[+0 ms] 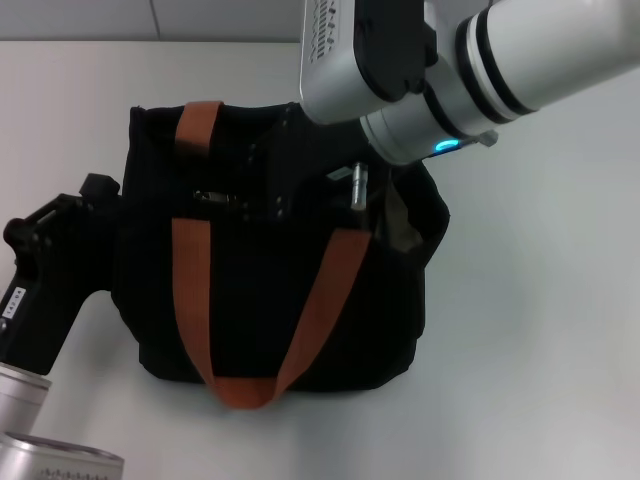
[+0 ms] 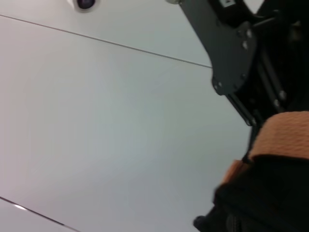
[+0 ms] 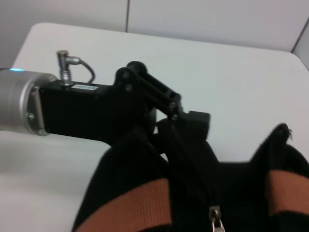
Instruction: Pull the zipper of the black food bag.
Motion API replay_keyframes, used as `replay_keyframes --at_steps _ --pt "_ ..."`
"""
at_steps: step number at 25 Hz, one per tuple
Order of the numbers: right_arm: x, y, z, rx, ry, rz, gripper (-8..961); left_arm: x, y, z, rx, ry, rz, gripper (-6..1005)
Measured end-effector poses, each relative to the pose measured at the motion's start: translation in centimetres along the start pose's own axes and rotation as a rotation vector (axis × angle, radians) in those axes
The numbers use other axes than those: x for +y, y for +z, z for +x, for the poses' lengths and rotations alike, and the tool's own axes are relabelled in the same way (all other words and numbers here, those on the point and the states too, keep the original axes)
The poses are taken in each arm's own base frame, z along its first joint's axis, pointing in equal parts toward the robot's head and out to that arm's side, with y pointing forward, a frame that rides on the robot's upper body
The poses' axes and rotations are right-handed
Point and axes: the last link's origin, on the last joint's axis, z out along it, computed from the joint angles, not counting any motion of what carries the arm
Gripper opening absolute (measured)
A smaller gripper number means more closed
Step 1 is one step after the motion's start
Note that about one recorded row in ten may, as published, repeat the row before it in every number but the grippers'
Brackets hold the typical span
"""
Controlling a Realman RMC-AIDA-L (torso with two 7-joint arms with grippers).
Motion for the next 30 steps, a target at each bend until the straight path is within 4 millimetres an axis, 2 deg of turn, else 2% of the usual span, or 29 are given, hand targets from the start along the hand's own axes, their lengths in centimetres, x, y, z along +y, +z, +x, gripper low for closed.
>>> replay_keyframes --at_steps 7,13,23,30 --pt "0.6 0.0 -0.1 -0.063 -0.021 -0.028 318 -1.0 0.5 0.2 0.0 -0.009 0.08 16" --pt "0.8 -0.3 0.0 -0.068 -0.031 -0.029 293 -1.5 1.2 0.2 -0.007 -0.018 0.117 15" --pt "0.7 1.3 -0.3 -0.052 -0.056 -0.008 251 -1.5 1.5 0.6 0.009 -0.037 0.124 15" --pt "0.7 1.6 -0.7 -0.059 -0.068 0.005 221 -1.4 1.6 0.9 0.027 -0.045 0.121 15"
